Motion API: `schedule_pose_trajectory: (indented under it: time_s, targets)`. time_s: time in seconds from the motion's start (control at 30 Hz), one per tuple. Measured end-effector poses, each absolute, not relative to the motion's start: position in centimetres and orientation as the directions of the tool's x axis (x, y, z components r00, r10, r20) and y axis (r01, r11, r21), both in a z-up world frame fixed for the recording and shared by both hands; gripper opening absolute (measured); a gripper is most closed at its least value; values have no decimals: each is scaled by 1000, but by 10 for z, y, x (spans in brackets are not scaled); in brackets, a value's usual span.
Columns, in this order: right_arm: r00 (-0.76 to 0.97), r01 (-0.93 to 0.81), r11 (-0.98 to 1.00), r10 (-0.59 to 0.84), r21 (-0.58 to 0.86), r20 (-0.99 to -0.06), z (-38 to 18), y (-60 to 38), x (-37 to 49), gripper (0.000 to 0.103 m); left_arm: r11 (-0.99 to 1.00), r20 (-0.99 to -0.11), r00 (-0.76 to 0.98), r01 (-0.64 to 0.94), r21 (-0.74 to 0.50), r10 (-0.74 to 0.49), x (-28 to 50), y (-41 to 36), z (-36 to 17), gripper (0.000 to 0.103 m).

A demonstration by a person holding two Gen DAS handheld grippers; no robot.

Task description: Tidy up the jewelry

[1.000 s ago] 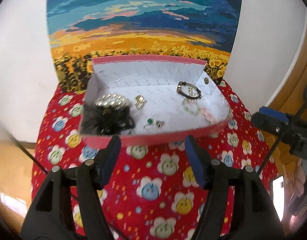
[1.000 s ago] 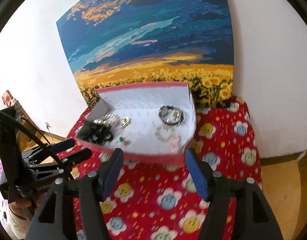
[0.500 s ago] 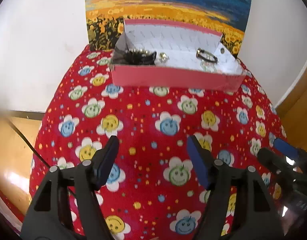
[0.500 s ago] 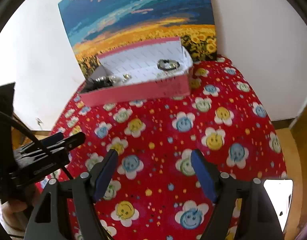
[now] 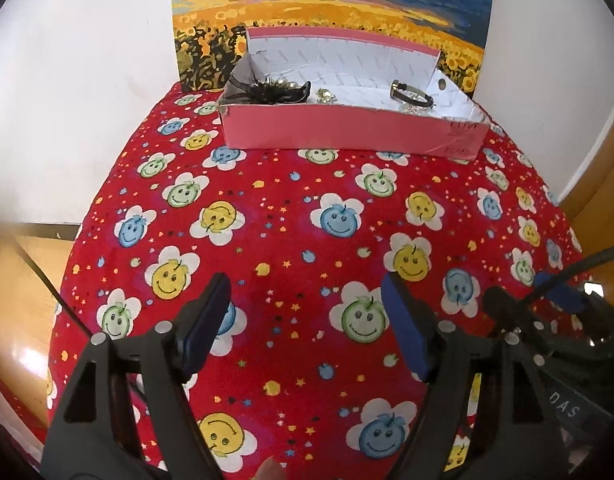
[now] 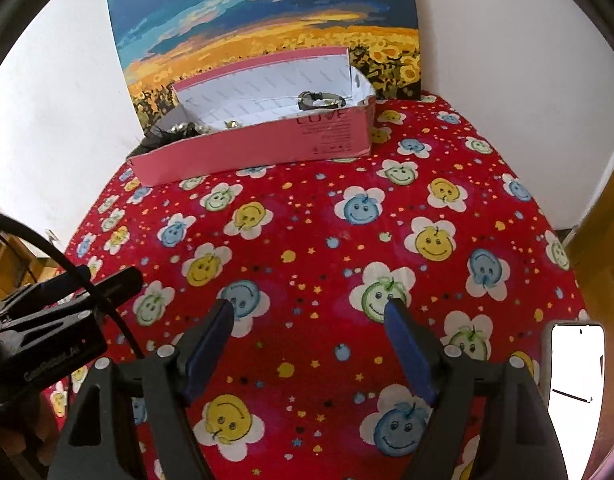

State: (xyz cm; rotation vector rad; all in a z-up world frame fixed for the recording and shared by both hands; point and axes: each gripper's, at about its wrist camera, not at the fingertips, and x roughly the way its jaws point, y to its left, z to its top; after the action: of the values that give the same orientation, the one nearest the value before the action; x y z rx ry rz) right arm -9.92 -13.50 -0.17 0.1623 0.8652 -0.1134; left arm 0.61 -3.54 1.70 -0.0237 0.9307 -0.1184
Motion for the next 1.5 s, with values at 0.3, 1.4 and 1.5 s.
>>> schedule_pose_trajectory:
  time_s: [0.3,1.4,1.5]
  targets:
    - [649,198,978,-85,59,-756,-5,-140,-96,85,996,-812,579,79,-35,-74,8,-43,6,74]
    - [652,166,982,-42,88,-757,-14,-139,-93,100,1000,-806,591,20,-14,-23,14,-41,-8,85]
    - [654,166,982,-38,94,-755,-13,-139,-94,100,1000,-806,592,21,-13,-23,14,-40,-8,85]
